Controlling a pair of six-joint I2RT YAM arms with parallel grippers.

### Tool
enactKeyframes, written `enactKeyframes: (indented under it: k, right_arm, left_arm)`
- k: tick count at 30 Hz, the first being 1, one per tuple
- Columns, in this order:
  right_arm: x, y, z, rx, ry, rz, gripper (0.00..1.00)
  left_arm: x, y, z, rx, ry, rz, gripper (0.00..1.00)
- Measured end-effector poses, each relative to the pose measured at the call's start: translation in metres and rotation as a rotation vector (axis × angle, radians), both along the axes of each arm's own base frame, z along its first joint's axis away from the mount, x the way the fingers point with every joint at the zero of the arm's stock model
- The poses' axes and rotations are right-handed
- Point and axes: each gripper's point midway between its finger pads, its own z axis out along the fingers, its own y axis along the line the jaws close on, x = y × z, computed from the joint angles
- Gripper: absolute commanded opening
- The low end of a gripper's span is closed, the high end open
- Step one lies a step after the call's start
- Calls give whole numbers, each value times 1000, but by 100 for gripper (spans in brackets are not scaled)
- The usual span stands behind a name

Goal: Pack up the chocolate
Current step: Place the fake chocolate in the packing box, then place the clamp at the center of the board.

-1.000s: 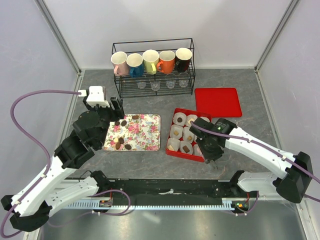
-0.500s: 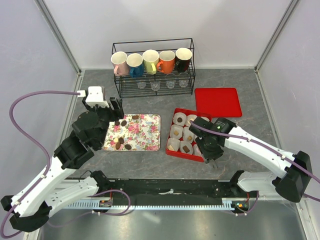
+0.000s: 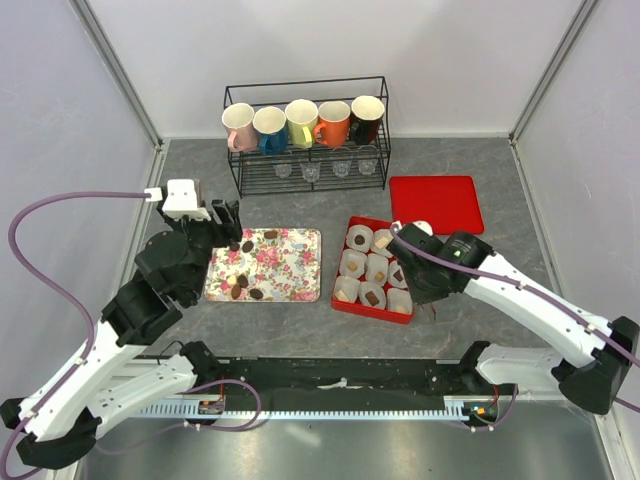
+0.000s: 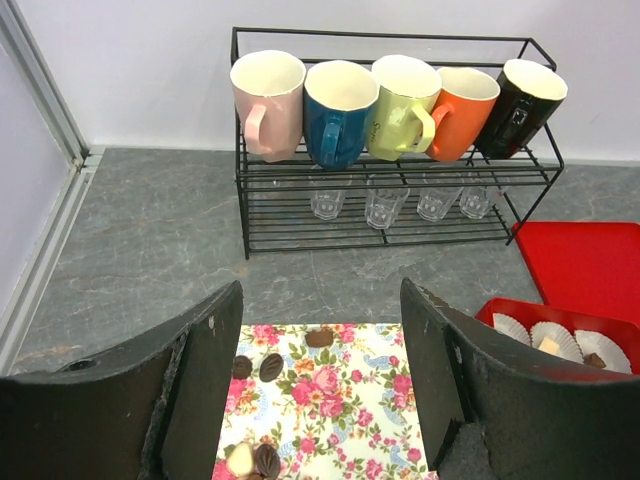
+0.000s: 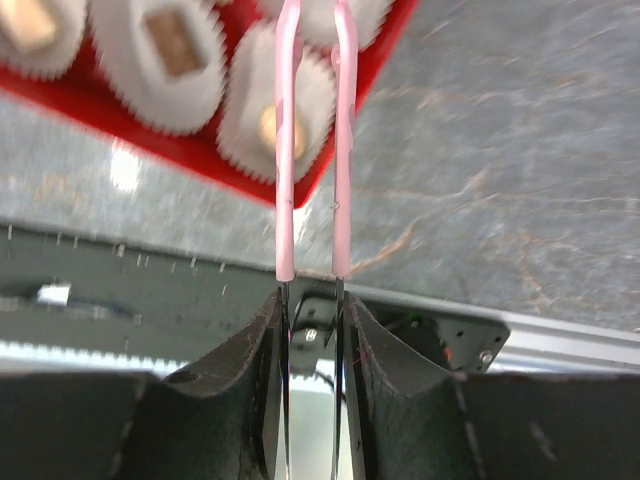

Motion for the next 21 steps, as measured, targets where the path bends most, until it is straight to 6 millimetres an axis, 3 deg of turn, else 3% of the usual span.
enactKeyframes:
  k: [5, 10, 13, 21]
  right_arm:
    - [23, -22, 10, -7, -164, -131, 13]
    - [37, -60, 2, -42, -282, -322, 13]
    - [48, -82, -12, -69, -320, -443, 15]
    - [67, -113, -71, -76, -271, -629, 20]
  left_arm:
    - [-4, 6, -6, 2, -5, 7, 72]
    - [-6, 8, -18, 20, 7, 8, 72]
    - [-6, 9, -24, 28, 15, 11, 72]
    - [-2, 19, -39, 39, 33, 31, 71]
